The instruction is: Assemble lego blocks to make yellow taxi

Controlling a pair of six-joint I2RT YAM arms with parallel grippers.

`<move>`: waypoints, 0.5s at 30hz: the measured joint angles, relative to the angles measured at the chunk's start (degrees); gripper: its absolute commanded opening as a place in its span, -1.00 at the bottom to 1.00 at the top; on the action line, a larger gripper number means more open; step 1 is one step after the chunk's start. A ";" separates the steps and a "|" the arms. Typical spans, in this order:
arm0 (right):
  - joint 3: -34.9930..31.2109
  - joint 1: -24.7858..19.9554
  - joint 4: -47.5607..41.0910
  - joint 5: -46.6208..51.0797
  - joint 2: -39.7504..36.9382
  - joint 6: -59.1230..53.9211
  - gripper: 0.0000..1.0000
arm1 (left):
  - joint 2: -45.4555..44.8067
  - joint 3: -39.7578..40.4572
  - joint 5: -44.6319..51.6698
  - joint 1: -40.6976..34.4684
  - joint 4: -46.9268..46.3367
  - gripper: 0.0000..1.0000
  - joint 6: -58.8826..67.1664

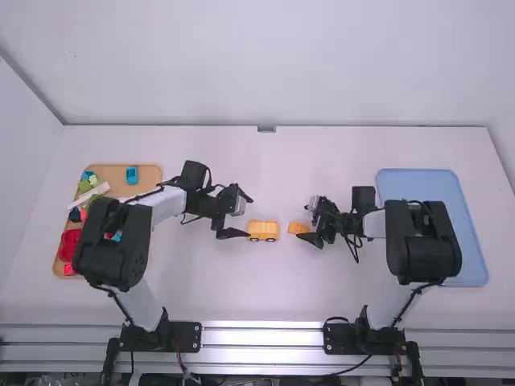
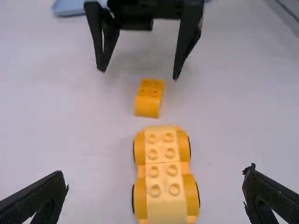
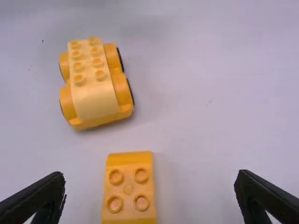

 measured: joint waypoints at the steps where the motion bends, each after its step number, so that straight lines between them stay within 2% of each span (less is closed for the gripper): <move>1: 0.02 -0.17 -0.09 -0.31 1.01 -0.33 0.79 | 0.48 0.00 0.68 0.00 0.00 0.98 0.31; 3: 0.26 -0.57 -0.83 -1.14 3.78 -1.90 0.70 | 1.27 0.00 2.10 -0.02 -0.20 0.98 1.07; 4: 0.35 -0.74 -0.81 -1.46 4.92 -2.64 0.57 | 1.29 0.00 2.58 0.00 -0.42 0.98 1.33; 5: 0.35 -0.74 -0.81 -1.46 4.92 -2.64 0.57 | 1.29 0.00 2.58 0.00 -0.42 0.98 1.33; 6: 0.50 -1.03 -0.39 -2.38 5.84 -3.52 0.39 | 1.31 0.00 3.13 0.00 -0.46 0.98 1.49; 11: 0.87 -1.62 -0.44 -2.73 6.16 -6.05 0.01 | 1.29 -0.04 3.89 -0.02 0.22 0.98 1.90; 12: 0.85 -1.60 -0.42 -2.78 6.16 -6.60 -0.02 | 1.31 -0.20 3.96 0.00 0.79 0.98 2.03; 15: 0.85 -1.60 -0.39 -2.97 6.14 -7.19 0.09 | 1.29 -1.33 4.31 -0.02 2.64 0.98 2.10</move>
